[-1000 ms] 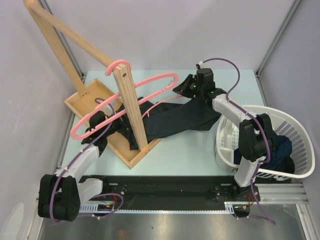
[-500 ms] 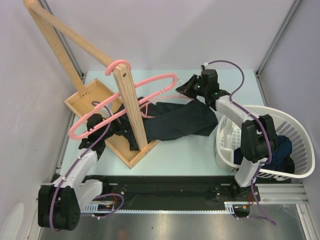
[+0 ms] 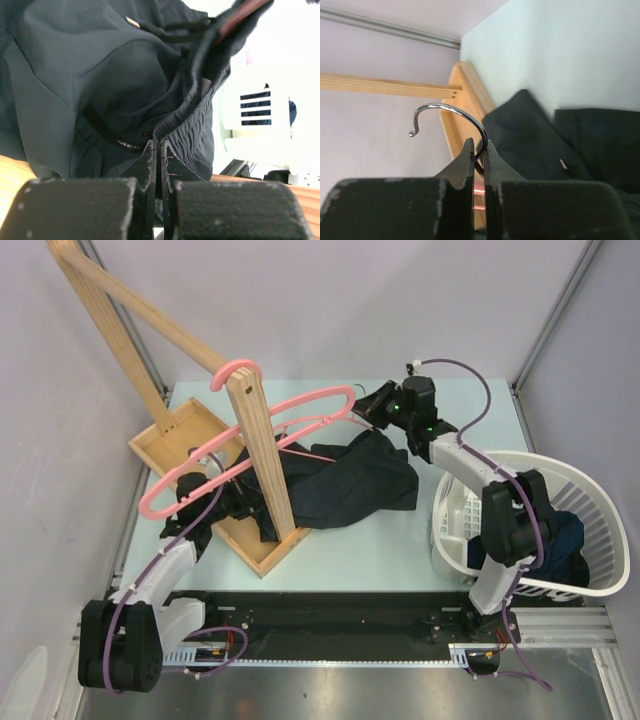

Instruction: Remove the shorts from the hanger

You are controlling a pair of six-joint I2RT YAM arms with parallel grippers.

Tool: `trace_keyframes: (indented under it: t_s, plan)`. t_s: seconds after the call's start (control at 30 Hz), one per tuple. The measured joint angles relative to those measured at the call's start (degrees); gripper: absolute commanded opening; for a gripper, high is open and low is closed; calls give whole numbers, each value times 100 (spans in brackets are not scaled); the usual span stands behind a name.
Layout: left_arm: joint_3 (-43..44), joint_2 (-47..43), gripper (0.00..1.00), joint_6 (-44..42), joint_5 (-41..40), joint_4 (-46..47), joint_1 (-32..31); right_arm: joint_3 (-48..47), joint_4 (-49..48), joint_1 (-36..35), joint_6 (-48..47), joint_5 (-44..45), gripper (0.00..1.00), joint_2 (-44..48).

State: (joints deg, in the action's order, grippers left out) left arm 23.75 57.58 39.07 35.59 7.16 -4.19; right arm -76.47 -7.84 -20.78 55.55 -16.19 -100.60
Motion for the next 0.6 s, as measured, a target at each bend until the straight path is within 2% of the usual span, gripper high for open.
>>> trace_keyframes:
  t_s: [0.2,0.4,0.6]
  plan:
    - [-70,160,1,0,131,0,11,-17,-1191,-553,848,111,0,-789]
    - [-190,164,0,-2,133,7,11,-433,-1434,-960,1266,175,0,-1182]
    - [-225,227,0,2,142,87,11,-1163,-1670,-1012,1670,179,0,-1224]
